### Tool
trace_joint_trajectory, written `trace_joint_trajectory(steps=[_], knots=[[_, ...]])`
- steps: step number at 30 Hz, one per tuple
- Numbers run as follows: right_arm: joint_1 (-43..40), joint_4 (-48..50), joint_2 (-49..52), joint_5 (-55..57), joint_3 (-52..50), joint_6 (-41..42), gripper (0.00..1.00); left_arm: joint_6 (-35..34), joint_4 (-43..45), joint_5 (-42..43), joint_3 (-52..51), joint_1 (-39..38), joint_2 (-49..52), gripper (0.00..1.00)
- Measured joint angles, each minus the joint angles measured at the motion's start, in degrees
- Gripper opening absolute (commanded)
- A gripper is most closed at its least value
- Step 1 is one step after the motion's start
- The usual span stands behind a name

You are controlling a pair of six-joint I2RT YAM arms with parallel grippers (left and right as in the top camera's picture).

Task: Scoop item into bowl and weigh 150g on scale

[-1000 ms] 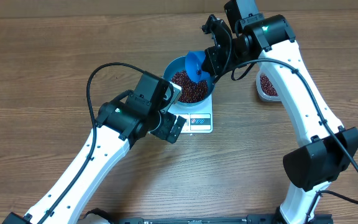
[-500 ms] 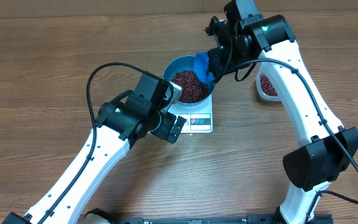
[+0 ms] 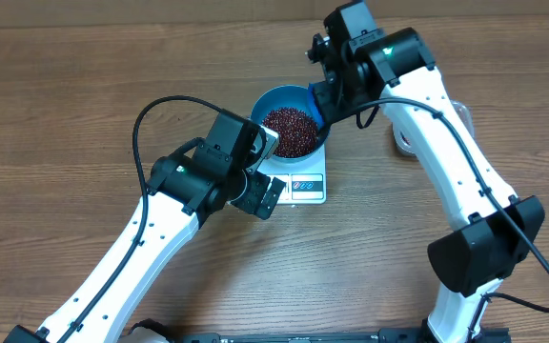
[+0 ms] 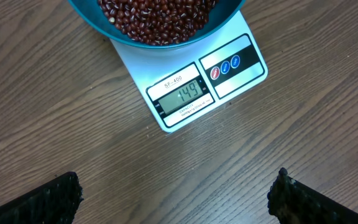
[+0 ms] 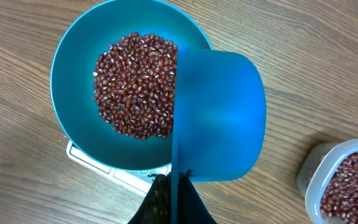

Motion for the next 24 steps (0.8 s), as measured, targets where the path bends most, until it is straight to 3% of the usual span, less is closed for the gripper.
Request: trace_joint_trajectory(steps=[24], knots=[[5.8,0.5,0.0,7.0,0.0,-2.8,0.04,0.0,0.0,0.0,0.0,0.0,0.0,0.99]])
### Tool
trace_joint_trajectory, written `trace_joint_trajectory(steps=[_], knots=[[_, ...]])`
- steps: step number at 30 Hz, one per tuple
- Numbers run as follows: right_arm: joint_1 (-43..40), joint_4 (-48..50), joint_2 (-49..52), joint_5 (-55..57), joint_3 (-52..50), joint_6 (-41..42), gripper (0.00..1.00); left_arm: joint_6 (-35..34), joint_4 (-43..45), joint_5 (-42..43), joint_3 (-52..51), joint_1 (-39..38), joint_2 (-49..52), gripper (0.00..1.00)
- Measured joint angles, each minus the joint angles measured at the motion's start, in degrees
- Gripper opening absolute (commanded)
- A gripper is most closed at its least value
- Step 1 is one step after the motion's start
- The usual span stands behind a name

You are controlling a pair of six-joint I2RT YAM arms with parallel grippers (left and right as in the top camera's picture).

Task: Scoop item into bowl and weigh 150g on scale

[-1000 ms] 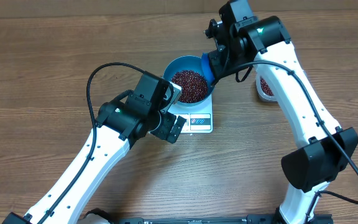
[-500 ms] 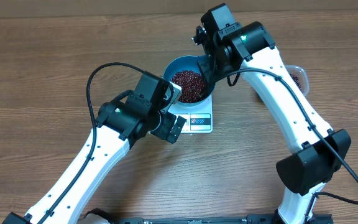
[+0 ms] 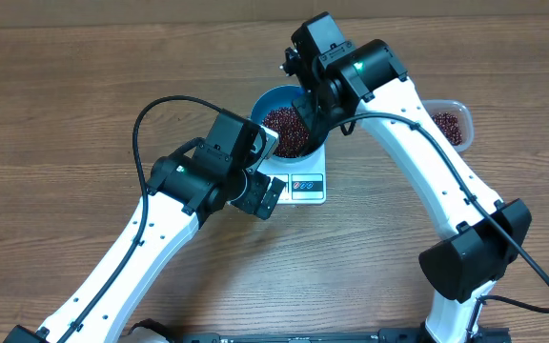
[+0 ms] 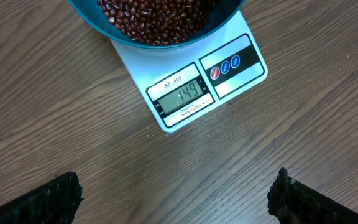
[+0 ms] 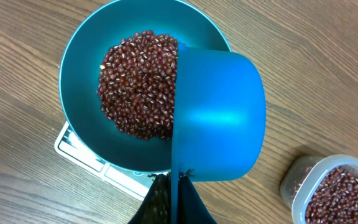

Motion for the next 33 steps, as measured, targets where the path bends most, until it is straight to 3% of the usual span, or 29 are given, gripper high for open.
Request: trace_joint_trajectory(steps=[33], knots=[[0.2,0.7,0.0,1.6,0.0,-4.4,0.04,0.0,0.0,0.0,0.0,0.0,0.0,1.0]])
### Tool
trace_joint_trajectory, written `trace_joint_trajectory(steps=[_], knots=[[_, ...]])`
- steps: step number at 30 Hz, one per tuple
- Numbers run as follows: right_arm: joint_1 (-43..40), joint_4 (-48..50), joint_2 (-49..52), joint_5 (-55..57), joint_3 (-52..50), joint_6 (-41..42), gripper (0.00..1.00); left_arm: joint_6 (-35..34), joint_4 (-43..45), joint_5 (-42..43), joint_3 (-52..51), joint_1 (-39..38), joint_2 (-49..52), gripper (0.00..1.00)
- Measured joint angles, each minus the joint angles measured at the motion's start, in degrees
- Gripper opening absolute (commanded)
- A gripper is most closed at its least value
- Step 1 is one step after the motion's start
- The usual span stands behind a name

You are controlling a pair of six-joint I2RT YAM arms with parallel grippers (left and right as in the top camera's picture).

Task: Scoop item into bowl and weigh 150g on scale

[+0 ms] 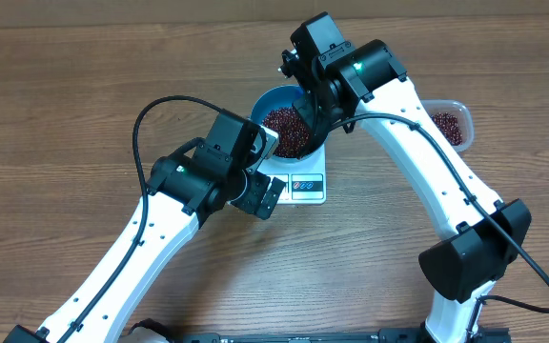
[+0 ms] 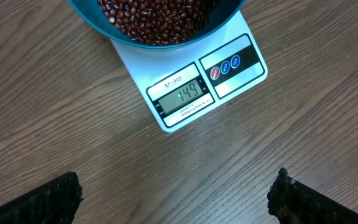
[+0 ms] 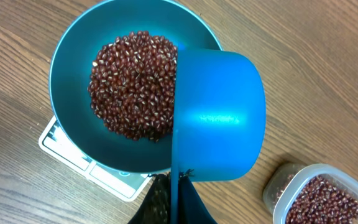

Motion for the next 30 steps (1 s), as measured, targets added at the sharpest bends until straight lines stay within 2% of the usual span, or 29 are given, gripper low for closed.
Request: trace_joint_trajectory(steps=[11,30], knots=[[0.0,0.3,0.0,-0.4,0.0,-0.2,0.04,0.0,0.0,0.0,0.0,0.0,0.0,1.0],[-4.5,0.0,0.0,-13.9,0.0,1.1,0.04,0.0,0.0,0.0,0.0,0.0,0.0,0.99]])
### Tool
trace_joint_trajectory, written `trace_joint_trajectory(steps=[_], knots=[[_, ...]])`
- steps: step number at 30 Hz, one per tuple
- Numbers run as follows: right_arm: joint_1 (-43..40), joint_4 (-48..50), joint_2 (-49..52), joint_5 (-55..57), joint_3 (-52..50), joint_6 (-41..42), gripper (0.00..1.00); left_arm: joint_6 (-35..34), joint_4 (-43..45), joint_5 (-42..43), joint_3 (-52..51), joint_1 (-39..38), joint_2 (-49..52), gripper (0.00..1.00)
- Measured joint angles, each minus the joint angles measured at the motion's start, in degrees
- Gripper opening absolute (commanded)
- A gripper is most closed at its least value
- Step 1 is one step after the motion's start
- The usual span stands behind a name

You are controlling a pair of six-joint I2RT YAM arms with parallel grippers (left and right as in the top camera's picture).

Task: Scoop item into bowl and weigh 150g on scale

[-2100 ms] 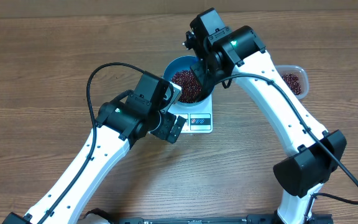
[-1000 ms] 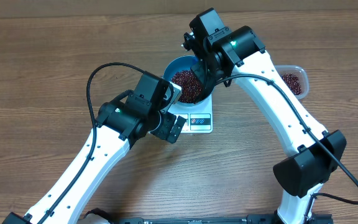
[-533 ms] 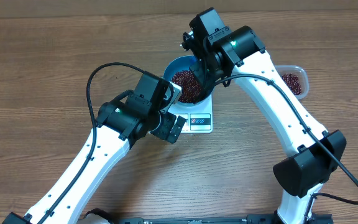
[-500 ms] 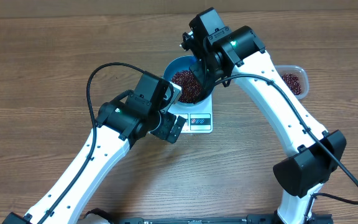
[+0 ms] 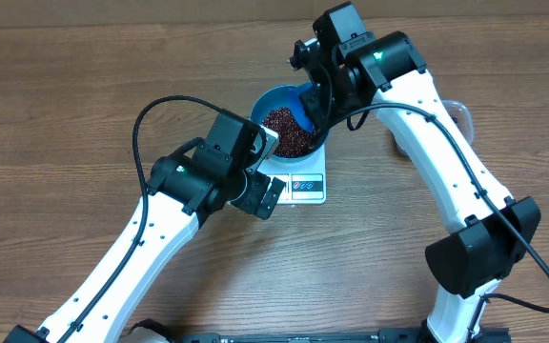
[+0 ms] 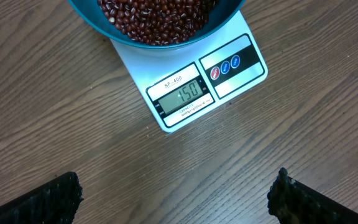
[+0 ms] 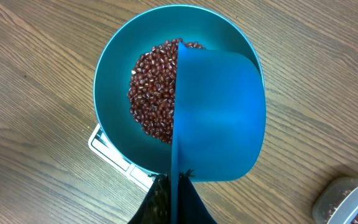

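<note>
A blue bowl (image 5: 273,98) heaped with red beans (image 7: 154,102) stands on a white scale (image 6: 194,84), whose display (image 6: 187,93) reads 150. My right gripper (image 7: 174,180) is shut on the handle of a blue scoop (image 7: 219,115), held over the bowl's right half. The scoop (image 5: 305,108) shows in the overhead view above the bowl's right rim. My left gripper (image 6: 176,193) hangs open over bare table just in front of the scale, with nothing between its fingers (image 6: 51,196).
A clear tub of red beans (image 7: 353,202) stands to the right of the scale, mostly hidden behind my right arm in the overhead view. Wooden table (image 5: 65,86) lies all around.
The scale's display changed from 149 to 150. My right gripper with the scoop has shifted to the right over the bowl, so the bean tub is nearly out of its view. The left arm is still.
The scale read 149 at every earlier moment while my right gripper held the scoop over the bowl's right side, shifting a little left. My left gripper stayed open in front of the scale throughout. Now the display reads 150.
</note>
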Motion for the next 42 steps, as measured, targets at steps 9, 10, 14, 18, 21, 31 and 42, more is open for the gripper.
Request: trace_joint_trajectory(steps=[9,10,14,18,21,31,42], knots=[[-0.1,-0.2,0.0,-1.3,0.0,0.0,0.04,0.0,0.0,0.0,0.0,0.0,0.0,1.0],[-0.1,-0.2,0.0,-1.4,0.0,0.0,0.04,0.0,0.0,0.0,0.0,0.0,0.0,1.0],[-0.1,-0.2,0.0,-2.0,0.0,0.0,0.04,0.0,0.0,0.0,0.0,0.0,0.0,1.0],[-0.1,-0.2,0.0,-2.4,0.0,0.0,0.04,0.0,0.0,0.0,0.0,0.0,0.0,1.0],[-0.1,-0.2,-0.1,-2.7,0.0,0.0,0.04,0.0,0.0,0.0,0.0,0.0,0.0,1.0],[-3.5,-0.3,-2.9,-8.9,0.0,0.0,0.04,0.0,0.0,0.0,0.0,0.0,0.0,1.0],[-8.6,-0.9,-3.1,-15.1,0.1,0.0,0.04,0.0,0.0,0.0,0.0,0.0,0.0,1.0]])
